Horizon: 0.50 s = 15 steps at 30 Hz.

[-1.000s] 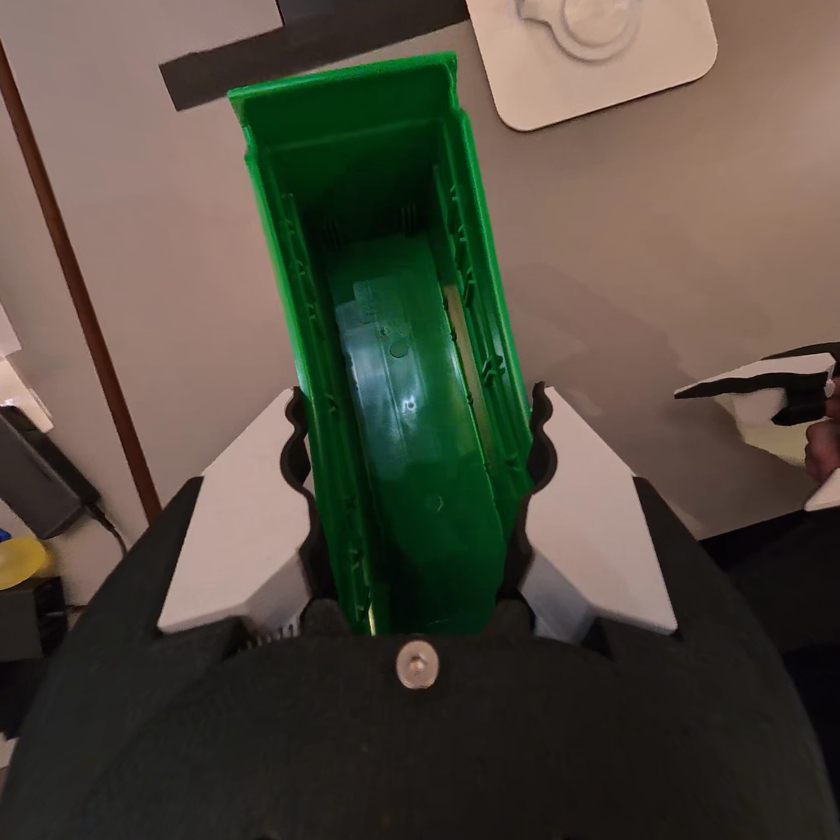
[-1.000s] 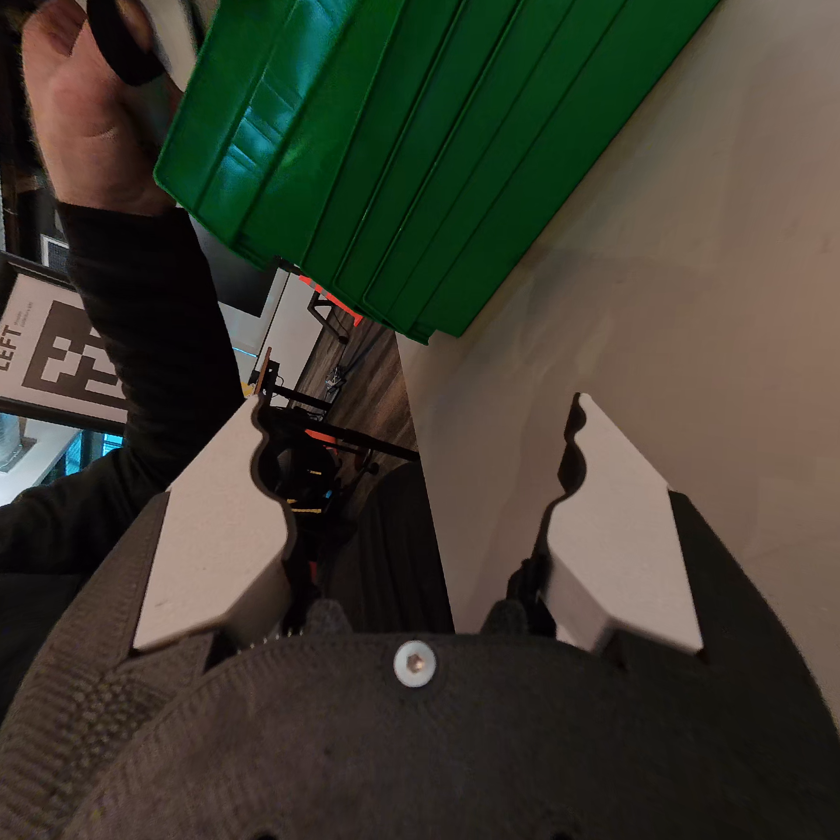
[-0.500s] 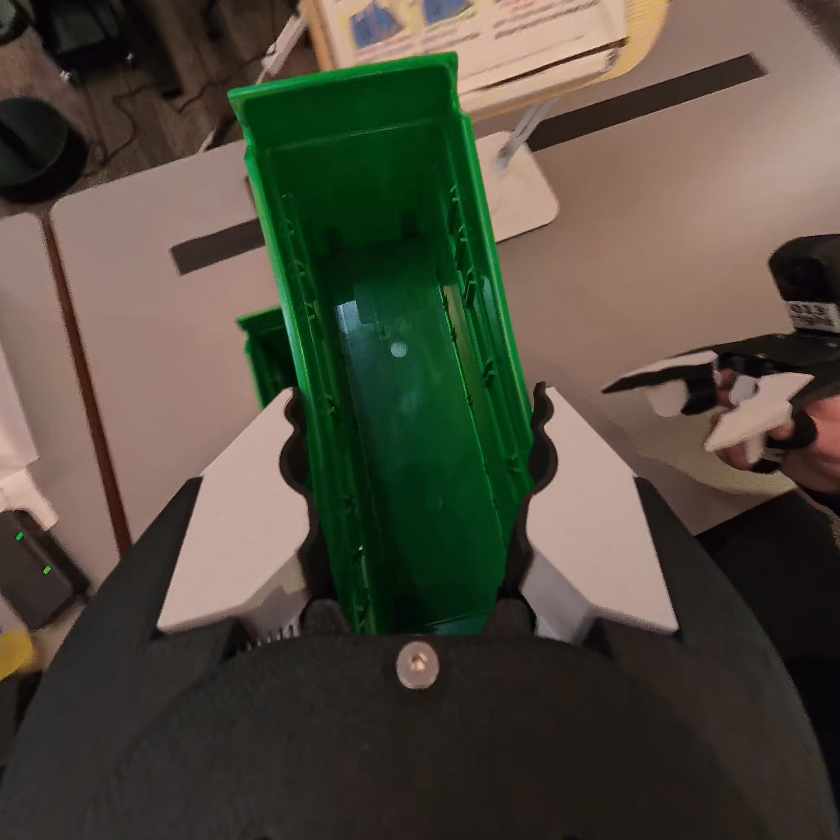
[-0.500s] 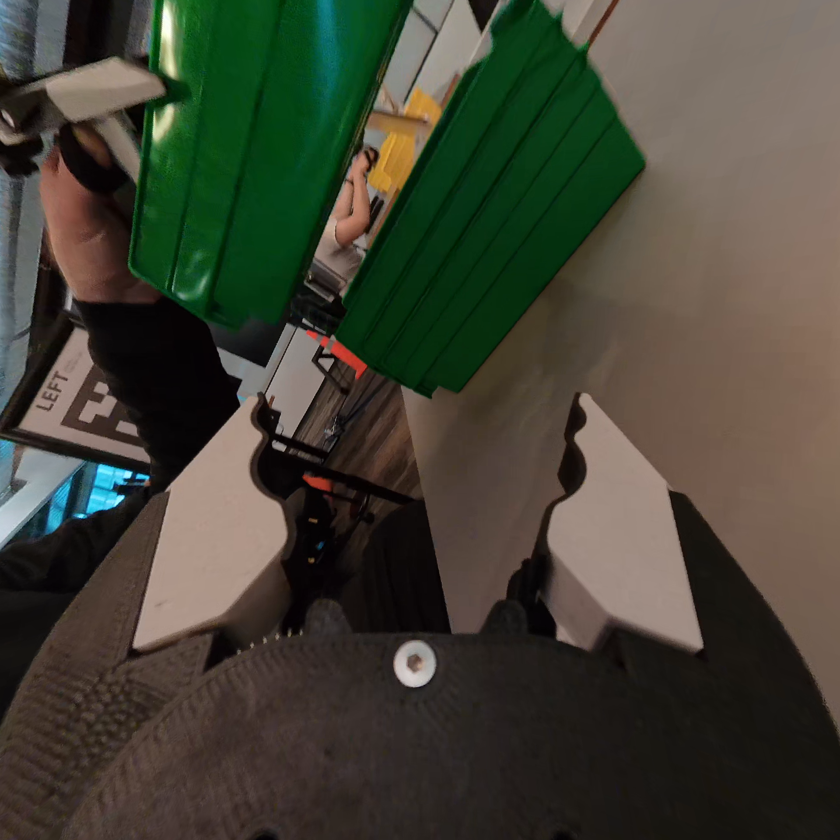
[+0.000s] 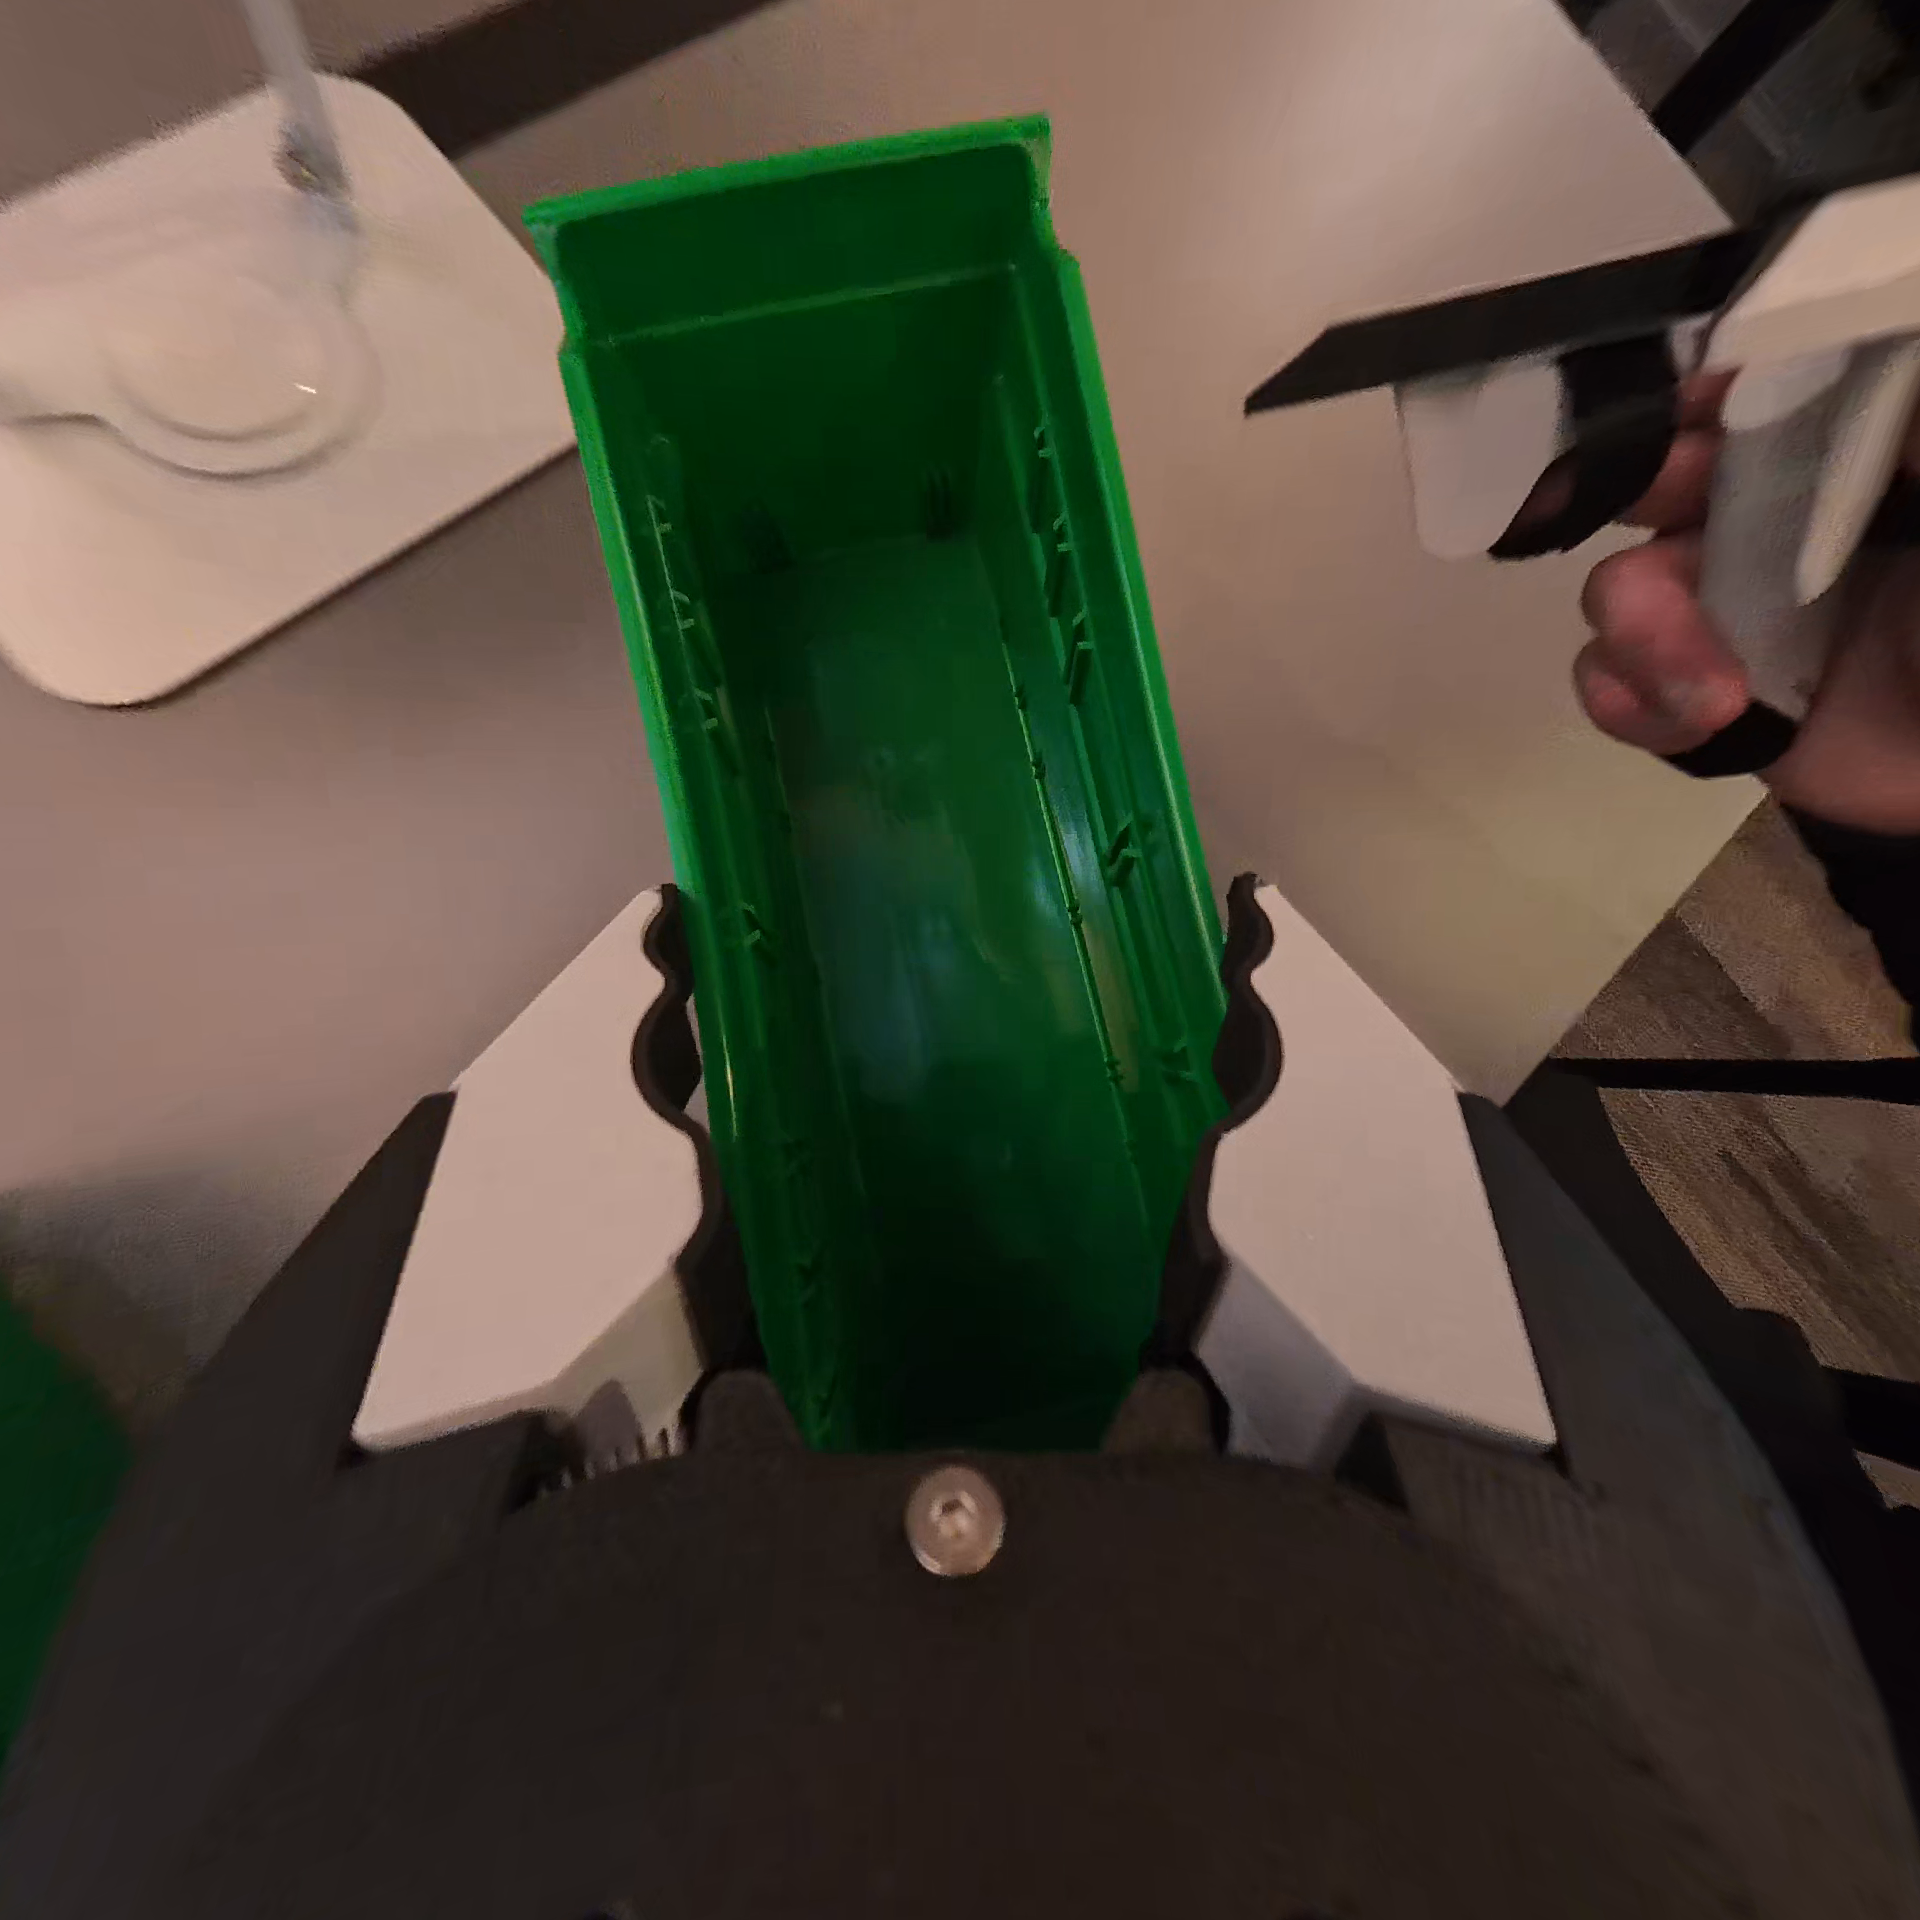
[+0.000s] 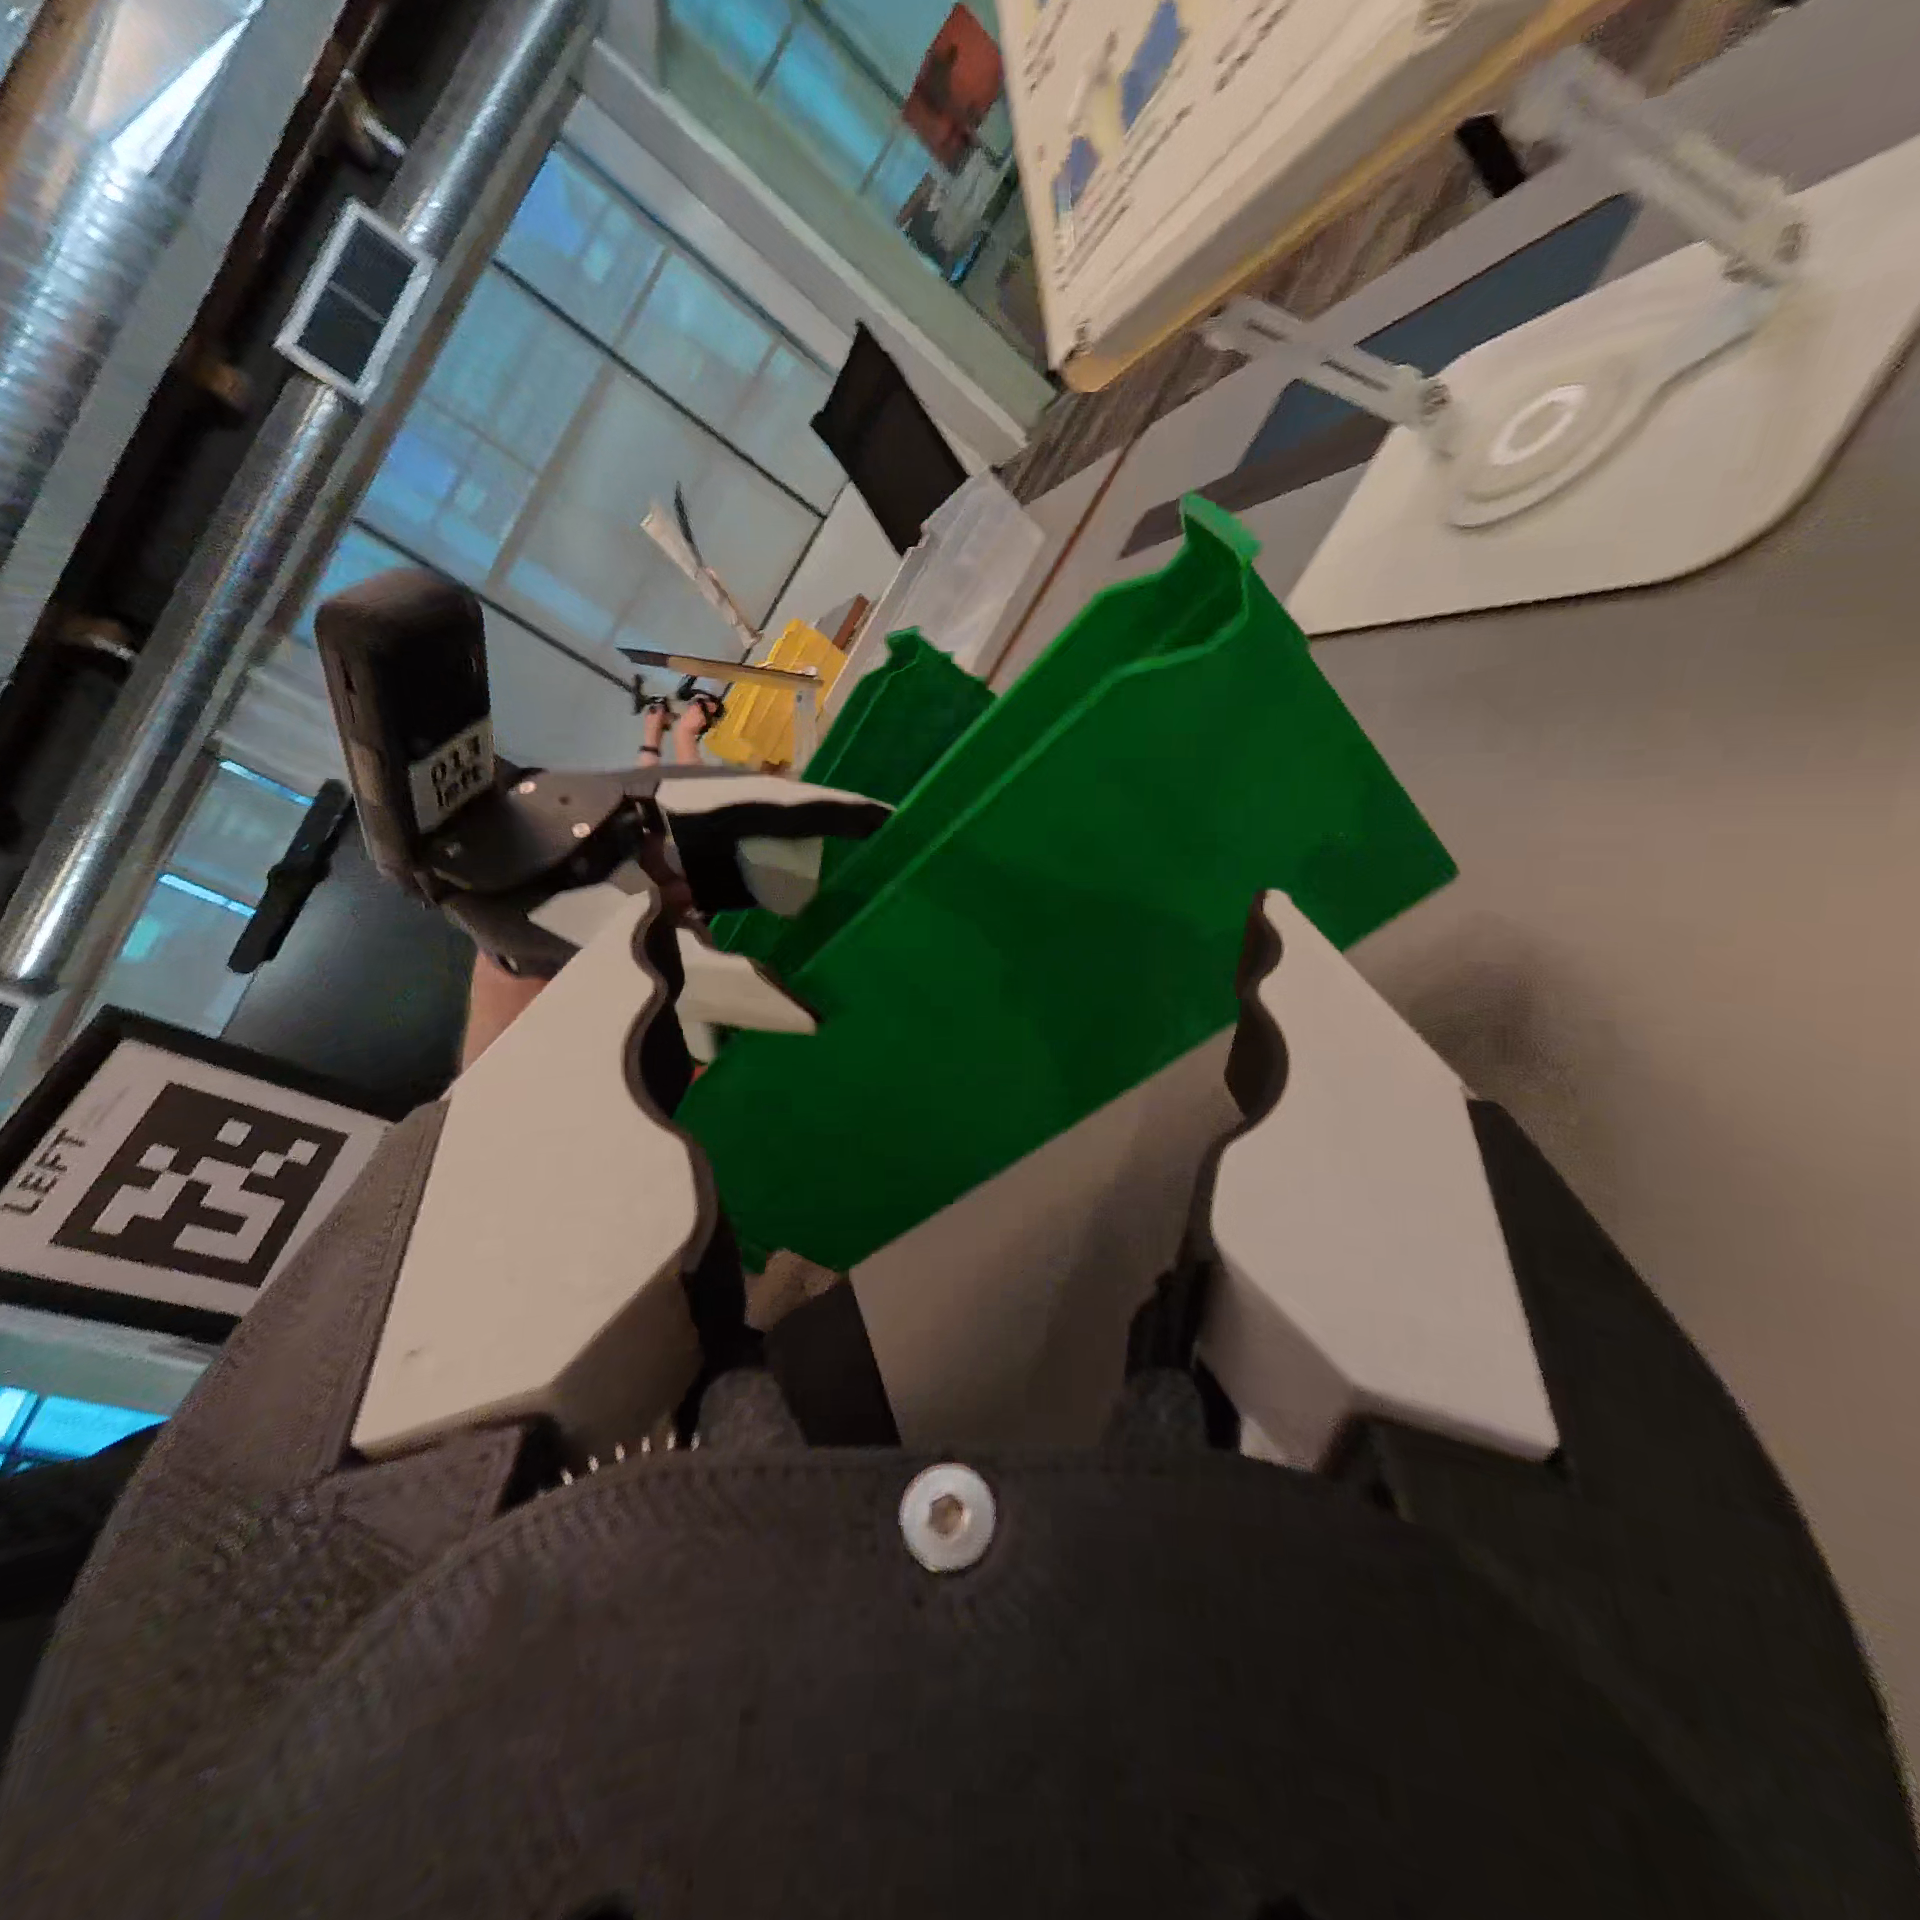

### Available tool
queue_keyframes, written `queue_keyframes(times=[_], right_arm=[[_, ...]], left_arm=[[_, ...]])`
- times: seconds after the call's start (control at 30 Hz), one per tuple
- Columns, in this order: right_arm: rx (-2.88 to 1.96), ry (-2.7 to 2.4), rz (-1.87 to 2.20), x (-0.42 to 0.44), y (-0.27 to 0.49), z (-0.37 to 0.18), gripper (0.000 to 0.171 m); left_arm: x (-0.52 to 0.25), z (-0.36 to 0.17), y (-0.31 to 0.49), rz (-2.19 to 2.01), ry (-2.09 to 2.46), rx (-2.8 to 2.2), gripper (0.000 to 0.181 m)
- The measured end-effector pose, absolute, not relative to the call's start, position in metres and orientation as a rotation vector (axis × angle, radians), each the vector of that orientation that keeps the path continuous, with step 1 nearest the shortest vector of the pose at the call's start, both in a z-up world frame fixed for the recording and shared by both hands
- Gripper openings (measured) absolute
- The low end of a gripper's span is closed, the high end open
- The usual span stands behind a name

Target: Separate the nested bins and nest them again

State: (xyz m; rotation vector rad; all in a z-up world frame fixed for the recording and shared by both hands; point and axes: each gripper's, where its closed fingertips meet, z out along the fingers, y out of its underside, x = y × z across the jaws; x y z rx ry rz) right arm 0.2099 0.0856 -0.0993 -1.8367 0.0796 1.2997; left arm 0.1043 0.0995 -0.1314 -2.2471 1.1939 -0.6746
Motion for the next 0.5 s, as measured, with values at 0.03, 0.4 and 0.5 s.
queue_keyframes(times=[0.03, 0.4, 0.5], right_arm=[[-1.856, 0.102, 1.282, 0.219, 0.086, -0.105, 0.105], [-2.192, 0.135, 1.060, 0.245, 0.081, -0.175, 0.096], [-2.279, 0.132, 0.968, 0.249, 0.079, -0.189, 0.091]], left_arm=[[0.114, -0.144, 0.097, -0.675, 1.206, -2.255, 0.102], [0.186, -0.198, 0.063, -0.718, 1.267, -2.243, 0.111], [0.192, -0.196, 0.054, -0.712, 1.292, -2.240, 0.111]])
